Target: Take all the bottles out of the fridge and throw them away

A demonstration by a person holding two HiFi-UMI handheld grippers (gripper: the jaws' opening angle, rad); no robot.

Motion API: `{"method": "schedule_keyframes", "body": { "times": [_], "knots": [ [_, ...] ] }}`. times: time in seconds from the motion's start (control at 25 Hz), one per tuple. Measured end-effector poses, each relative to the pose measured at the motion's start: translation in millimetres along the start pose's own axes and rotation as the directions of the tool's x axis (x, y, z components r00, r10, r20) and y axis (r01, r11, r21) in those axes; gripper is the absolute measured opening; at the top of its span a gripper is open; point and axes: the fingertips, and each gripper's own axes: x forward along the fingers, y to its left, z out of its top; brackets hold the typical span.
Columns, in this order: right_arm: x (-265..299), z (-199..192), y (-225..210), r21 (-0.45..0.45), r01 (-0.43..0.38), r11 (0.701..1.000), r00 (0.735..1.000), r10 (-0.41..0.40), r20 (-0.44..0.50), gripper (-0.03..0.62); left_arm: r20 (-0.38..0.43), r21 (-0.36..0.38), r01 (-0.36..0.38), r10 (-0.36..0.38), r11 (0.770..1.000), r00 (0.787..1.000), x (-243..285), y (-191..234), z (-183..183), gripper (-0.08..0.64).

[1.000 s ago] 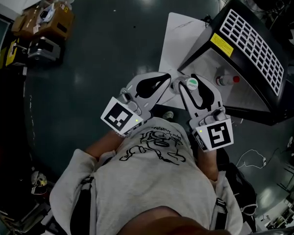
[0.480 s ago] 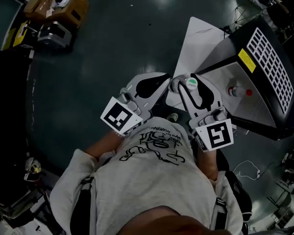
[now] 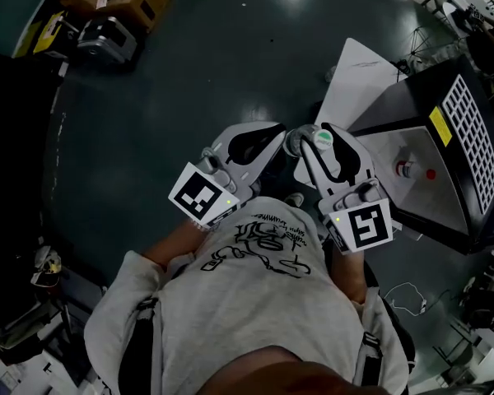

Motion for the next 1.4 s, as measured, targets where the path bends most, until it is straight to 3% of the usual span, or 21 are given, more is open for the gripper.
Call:
{"method": "schedule_keyframes", "body": {
  "times": [0.56, 1.4],
  "knots": [
    [30, 6, 33, -0.019, -0.059, 0.998, 0.998, 0.059, -0.004, 0.16, 0.002, -0.016, -0.052, 0.052, 0.999, 0.999, -38, 24, 1, 0.006],
    [25, 6, 40, -0.034, -0.104, 0.994, 0.995, 0.104, 0.001, 0.16, 0.003, -0.005, -0.09, 0.09, 0.996, 0.996, -45, 15, 4, 0.006]
  ]
}}
